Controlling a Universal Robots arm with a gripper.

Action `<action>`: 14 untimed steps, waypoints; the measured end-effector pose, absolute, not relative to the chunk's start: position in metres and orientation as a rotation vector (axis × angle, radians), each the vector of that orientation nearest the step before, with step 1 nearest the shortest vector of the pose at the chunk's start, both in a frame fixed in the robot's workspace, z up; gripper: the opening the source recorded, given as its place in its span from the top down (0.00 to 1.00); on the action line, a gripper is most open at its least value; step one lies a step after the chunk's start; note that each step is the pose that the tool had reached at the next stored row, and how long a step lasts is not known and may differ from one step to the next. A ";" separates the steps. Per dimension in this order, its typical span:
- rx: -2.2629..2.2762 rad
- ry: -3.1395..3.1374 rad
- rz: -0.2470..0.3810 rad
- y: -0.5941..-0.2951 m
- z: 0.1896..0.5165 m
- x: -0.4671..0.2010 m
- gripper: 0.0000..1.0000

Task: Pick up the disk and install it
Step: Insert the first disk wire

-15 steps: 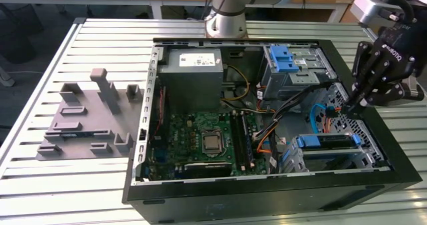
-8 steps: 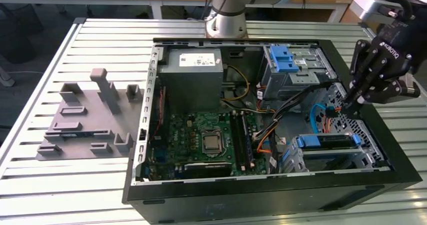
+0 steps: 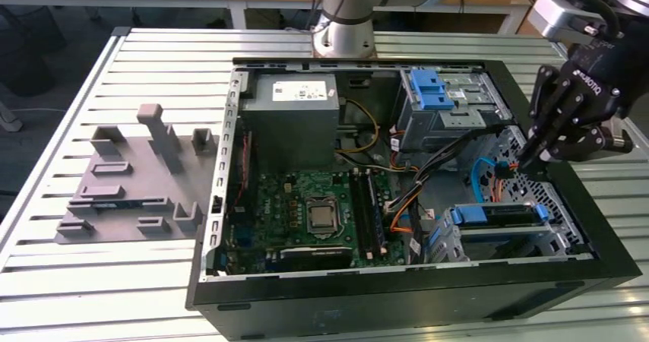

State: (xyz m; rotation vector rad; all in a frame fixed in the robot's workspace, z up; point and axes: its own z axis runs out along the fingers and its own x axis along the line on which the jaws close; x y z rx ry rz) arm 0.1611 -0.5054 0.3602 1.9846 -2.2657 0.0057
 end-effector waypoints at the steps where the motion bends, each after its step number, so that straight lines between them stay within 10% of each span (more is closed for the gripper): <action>1: 1.984 -2.266 0.006 -0.505 0.359 0.161 0.75; 14: 1.979 -2.260 0.019 -0.499 0.356 0.161 0.75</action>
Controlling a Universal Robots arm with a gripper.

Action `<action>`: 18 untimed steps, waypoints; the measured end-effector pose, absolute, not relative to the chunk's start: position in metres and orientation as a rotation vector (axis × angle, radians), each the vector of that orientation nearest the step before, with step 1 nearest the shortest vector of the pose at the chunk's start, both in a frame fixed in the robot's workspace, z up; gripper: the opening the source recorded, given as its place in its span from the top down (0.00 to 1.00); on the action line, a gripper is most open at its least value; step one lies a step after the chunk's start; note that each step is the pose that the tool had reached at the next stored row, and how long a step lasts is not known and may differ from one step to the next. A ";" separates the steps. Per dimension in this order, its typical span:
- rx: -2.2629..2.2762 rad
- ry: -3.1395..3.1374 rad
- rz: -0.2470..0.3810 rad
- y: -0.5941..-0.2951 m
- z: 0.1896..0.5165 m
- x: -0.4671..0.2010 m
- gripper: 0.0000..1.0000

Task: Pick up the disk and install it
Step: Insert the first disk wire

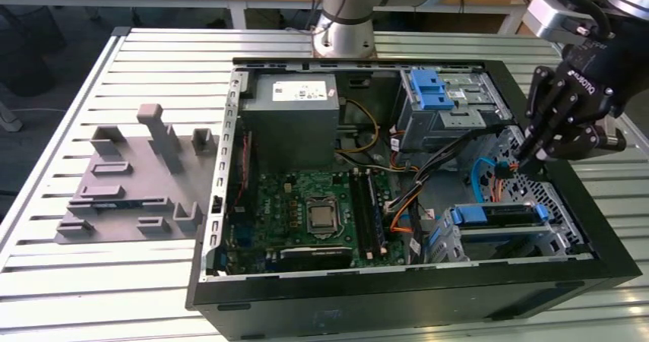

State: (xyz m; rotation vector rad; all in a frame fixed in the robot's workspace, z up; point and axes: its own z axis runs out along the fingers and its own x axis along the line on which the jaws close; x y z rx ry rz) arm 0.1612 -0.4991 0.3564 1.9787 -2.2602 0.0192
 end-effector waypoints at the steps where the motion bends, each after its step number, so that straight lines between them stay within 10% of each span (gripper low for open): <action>1: 1.977 -2.258 0.024 -0.498 0.356 0.161 0.75; 18: 1.989 -2.221 0.061 -0.496 0.354 0.160 0.84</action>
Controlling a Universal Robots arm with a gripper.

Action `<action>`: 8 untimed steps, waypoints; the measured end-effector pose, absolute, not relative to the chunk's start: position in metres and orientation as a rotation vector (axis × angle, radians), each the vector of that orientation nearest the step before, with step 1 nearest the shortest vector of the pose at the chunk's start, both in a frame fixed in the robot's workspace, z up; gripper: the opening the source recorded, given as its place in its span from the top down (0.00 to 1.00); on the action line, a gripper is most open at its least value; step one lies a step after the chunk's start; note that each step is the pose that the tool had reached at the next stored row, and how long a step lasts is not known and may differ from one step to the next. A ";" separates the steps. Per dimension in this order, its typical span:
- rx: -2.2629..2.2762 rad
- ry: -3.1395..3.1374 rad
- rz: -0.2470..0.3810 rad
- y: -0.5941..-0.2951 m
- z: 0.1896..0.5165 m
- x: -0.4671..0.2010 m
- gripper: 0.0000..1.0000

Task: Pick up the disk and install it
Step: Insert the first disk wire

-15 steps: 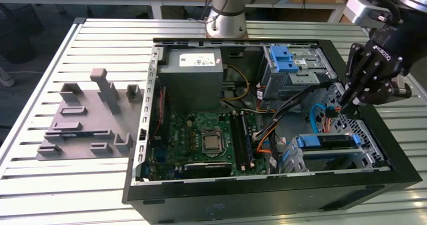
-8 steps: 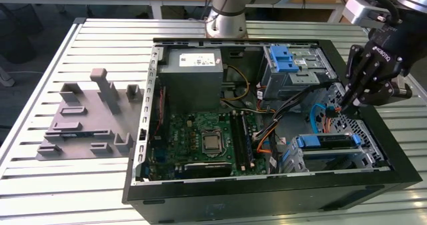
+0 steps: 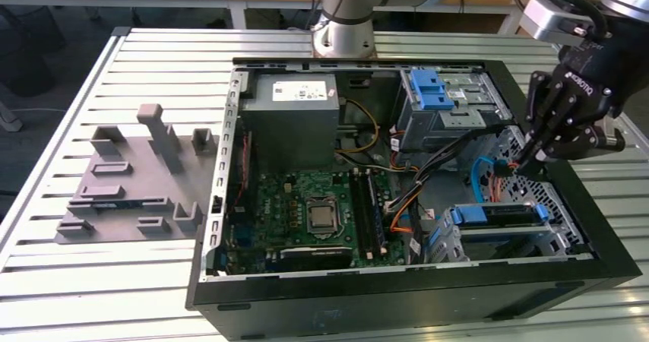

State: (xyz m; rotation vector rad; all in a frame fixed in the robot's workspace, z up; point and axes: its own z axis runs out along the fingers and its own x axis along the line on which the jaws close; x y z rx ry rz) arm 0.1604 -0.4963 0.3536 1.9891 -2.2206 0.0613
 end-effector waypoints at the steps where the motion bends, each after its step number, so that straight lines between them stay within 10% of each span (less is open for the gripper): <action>1: 1.996 -2.214 0.063 -0.496 0.354 0.160 0.84; 8: 2.015 -2.218 0.079 -0.499 0.354 0.152 0.84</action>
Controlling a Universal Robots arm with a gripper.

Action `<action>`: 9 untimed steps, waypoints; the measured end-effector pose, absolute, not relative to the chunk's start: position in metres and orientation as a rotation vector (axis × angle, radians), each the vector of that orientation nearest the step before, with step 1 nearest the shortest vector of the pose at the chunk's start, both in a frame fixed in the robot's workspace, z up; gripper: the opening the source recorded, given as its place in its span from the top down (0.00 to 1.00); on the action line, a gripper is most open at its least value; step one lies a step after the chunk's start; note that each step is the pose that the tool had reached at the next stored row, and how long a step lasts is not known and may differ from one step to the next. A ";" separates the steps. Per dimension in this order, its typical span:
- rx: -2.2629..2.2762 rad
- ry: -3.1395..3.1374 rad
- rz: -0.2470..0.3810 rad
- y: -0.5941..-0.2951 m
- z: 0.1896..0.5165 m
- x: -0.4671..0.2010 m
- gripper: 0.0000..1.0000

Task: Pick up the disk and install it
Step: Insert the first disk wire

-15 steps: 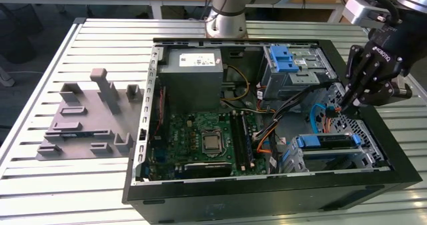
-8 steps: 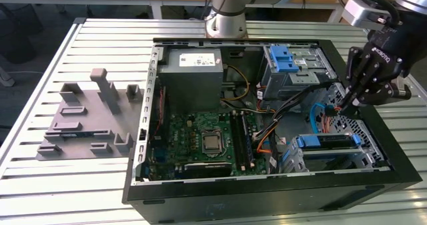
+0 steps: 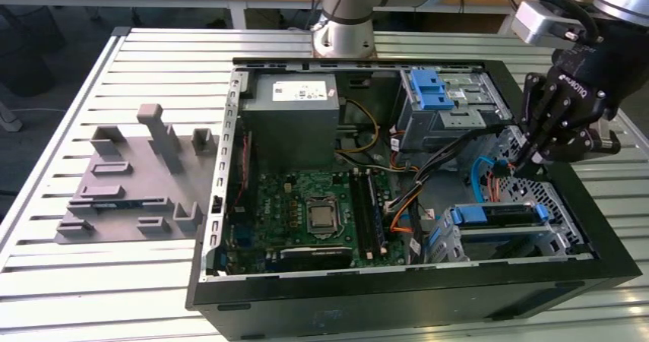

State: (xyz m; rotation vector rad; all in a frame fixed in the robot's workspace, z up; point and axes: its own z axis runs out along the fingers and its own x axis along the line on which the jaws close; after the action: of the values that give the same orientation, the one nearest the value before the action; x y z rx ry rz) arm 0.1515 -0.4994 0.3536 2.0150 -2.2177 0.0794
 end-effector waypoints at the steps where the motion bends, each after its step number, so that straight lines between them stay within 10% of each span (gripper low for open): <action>1: 2.019 -2.219 0.081 -0.500 0.353 0.151 0.84; 9: 2.040 -2.231 0.092 -0.506 0.353 0.143 0.84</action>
State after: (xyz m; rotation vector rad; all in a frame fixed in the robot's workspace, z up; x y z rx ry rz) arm 0.1434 -0.5058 0.3525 2.0397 -2.2312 0.0917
